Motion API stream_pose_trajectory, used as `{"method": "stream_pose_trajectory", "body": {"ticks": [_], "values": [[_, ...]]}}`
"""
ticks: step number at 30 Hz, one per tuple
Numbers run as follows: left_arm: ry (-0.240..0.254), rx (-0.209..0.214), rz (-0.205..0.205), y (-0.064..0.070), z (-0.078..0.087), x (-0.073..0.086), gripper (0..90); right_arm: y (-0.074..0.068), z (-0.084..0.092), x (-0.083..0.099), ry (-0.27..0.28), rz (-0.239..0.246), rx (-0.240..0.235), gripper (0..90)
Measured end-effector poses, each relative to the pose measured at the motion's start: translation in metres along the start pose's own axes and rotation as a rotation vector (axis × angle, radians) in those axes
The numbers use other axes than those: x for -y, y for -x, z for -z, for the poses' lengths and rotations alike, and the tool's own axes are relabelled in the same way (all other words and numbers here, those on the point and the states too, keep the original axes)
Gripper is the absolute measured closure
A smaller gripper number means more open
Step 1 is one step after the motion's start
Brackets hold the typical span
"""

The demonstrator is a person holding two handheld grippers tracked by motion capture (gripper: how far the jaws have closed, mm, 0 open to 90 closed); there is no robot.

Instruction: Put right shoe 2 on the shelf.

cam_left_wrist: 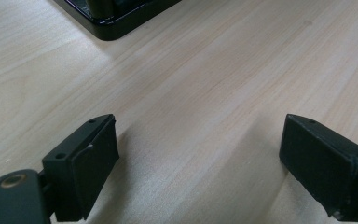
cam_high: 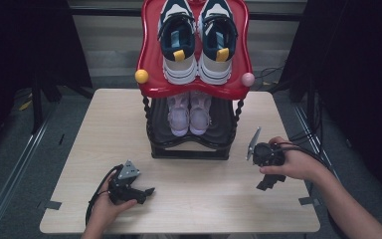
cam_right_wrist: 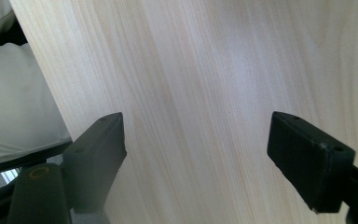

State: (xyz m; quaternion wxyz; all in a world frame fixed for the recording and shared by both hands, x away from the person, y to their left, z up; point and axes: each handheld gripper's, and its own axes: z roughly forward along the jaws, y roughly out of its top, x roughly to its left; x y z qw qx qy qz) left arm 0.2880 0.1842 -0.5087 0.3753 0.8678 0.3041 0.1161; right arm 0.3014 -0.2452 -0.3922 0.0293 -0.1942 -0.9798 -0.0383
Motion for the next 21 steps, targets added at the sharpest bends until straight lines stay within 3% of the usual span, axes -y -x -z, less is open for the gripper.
{"method": "stream_pose_trajectory", "body": {"ticks": [21], "values": [[-0.008, 0.001, -0.009, -0.001, 0.000, 0.000, 11.0, -0.005, -0.057, 0.011, 0.025, -0.035, -0.042, 18.5]]}}
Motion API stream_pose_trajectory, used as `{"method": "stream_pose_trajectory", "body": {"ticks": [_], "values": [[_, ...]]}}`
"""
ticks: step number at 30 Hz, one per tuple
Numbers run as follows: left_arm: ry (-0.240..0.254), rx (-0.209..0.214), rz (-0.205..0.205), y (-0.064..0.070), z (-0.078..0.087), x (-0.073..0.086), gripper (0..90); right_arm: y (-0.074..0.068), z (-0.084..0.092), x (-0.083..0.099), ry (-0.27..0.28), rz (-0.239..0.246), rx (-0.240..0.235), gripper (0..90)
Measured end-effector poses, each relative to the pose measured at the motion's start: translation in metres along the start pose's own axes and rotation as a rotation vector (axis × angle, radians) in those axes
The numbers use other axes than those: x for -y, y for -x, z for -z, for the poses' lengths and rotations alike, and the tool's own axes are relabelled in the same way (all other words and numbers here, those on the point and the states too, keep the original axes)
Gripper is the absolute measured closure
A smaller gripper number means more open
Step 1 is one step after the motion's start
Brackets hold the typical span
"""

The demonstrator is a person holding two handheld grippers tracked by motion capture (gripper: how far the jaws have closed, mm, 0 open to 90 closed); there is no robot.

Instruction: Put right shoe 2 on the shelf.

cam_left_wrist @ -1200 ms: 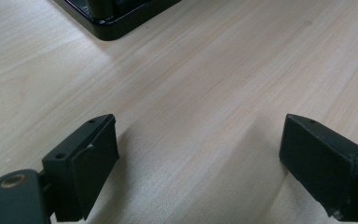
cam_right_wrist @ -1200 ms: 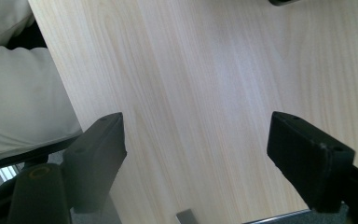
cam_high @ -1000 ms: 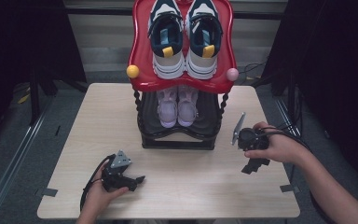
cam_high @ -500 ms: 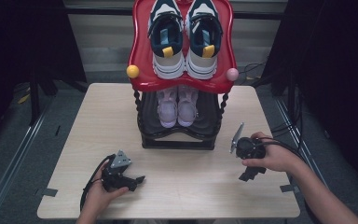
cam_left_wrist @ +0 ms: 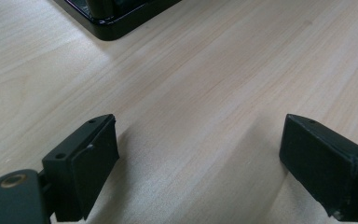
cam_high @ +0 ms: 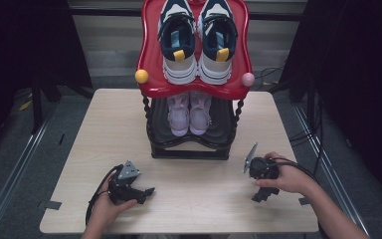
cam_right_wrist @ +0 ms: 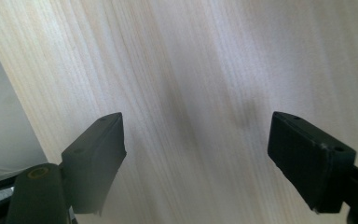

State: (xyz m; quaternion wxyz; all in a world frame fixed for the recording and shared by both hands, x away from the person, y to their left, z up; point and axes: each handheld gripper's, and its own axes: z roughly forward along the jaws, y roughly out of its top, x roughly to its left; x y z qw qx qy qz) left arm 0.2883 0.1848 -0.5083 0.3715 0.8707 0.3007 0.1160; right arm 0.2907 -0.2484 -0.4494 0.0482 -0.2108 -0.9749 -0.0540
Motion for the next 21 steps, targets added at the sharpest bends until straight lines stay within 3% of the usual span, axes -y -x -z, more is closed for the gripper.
{"method": "stream_pose_trajectory", "body": {"ticks": [1, 3, 5, 6, 7, 8, 15, 21], "values": [[0.000, 0.000, 0.000, 0.000, 0.000, 0.000, 11.0, 0.000, -0.002, 0.001, 0.003, 0.007, -0.001, 18.5], [0.000, 0.000, 0.000, 0.000, 0.000, 0.000, 11.0, -0.002, -0.005, 0.002, 0.008, -0.024, -0.010, 18.4], [0.000, 0.000, 0.000, 0.000, 0.000, 0.000, 11.0, -0.001, -0.007, 0.005, 0.016, -0.008, 0.005, 18.3], [0.000, 0.000, 0.000, 0.000, 0.000, 0.000, 11.0, -0.002, -0.009, 0.006, 0.029, -0.026, 0.010, 18.3], [0.000, 0.000, 0.000, 0.000, 0.000, 0.000, 11.0, -0.001, -0.011, 0.008, 0.037, -0.011, 0.024, 18.5], [0.000, 0.000, 0.000, 0.000, 0.000, 0.000, 11.0, -0.002, -0.012, 0.009, 0.051, -0.040, 0.017, 18.4], [0.003, -0.001, 0.003, 0.000, 0.000, 0.000, 11.0, -0.003, -0.023, 0.022, 0.135, -0.077, 0.014, 17.0], [0.003, -0.001, 0.003, 0.000, 0.000, 0.000, 11.0, -0.003, -0.025, 0.029, 0.201, -0.062, 0.042, 15.5]]}}
